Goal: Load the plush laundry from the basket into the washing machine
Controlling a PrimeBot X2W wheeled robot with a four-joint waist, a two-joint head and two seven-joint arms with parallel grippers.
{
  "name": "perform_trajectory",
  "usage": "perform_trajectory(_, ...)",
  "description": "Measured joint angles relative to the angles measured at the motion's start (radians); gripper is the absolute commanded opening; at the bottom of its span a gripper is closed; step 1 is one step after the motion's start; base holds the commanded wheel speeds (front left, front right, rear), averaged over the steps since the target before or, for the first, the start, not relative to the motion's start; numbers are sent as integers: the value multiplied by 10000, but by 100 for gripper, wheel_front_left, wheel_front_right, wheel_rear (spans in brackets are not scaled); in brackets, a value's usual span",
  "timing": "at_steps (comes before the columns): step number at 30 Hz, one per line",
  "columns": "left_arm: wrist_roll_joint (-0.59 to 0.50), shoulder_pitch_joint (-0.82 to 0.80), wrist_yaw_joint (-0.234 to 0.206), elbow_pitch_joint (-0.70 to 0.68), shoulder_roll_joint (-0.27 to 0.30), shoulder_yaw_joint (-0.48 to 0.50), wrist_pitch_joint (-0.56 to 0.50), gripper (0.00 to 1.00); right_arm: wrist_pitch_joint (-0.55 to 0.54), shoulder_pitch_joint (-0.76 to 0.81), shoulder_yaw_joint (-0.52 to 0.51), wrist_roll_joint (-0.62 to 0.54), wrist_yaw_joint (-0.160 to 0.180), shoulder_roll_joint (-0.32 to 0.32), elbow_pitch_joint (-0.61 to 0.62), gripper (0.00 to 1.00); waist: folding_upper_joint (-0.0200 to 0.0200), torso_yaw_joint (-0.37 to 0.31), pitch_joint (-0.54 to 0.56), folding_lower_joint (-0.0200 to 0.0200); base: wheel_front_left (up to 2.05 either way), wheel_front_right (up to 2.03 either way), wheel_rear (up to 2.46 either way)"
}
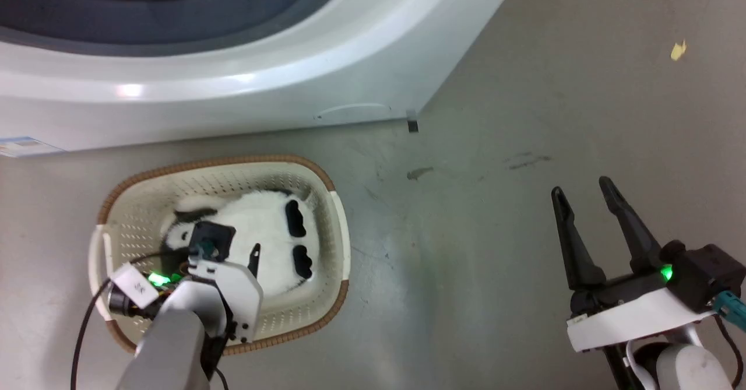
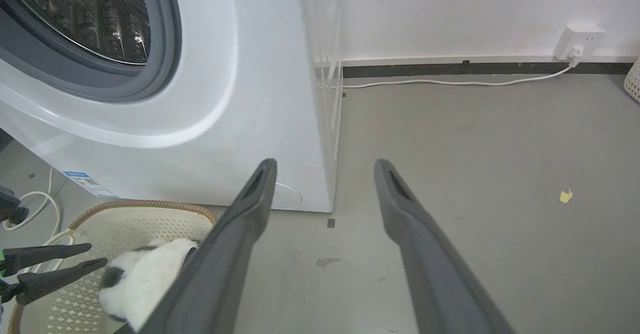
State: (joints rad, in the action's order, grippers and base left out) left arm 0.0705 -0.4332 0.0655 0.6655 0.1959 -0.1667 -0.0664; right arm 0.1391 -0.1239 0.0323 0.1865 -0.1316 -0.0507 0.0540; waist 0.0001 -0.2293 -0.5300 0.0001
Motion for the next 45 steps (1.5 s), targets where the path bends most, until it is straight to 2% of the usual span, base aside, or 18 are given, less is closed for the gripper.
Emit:
perform_trajectory(9,491,-947,98,878,217,-796,-915,100,205,-83,-19,297,0,0,142,100,0,-257,-779,0,0,0,0)
perform_trajectory(14,738,-1784,174,1507,677,-1390,-1279,100,316,-105,-46,579,0,0,247,100,0,-470,-1399,0,0,0,0)
perform_trajectory(19,752,-2430,113,2067,890,-1616,-1402,100,428,-173,-36,792,0,0,313,100,0,-626,-1849,0,0,0,0)
perform_trajectory(28,807,-3490,94,3057,1120,-2243,-1732,100,610,-294,-48,1099,0,0,384,100,0,-921,-2669,0,0,0,0)
perform_trajectory(41,859,-4898,408,4355,1289,-3285,-2623,100,888,-297,-86,1678,0,0,422,100,0,-1329,-3859,-1,0,0,0)
perform_trajectory(42,888,-4980,430,4429,1321,-3358,-2631,53,905,-299,-92,1693,0,0,414,100,0,-1373,-3934,-2,0,0,0)
perform_trajectory(43,922,-5066,431,4521,1354,-3404,-2612,0,930,-306,-94,1737,0,0,397,100,0,-1425,-4003,-2,0,0,0)
perform_trajectory(45,1018,-5207,416,4717,1430,-3434,-2560,0,968,-376,-94,1843,0,0,364,100,0,-1558,-4105,-2,0,0,0)
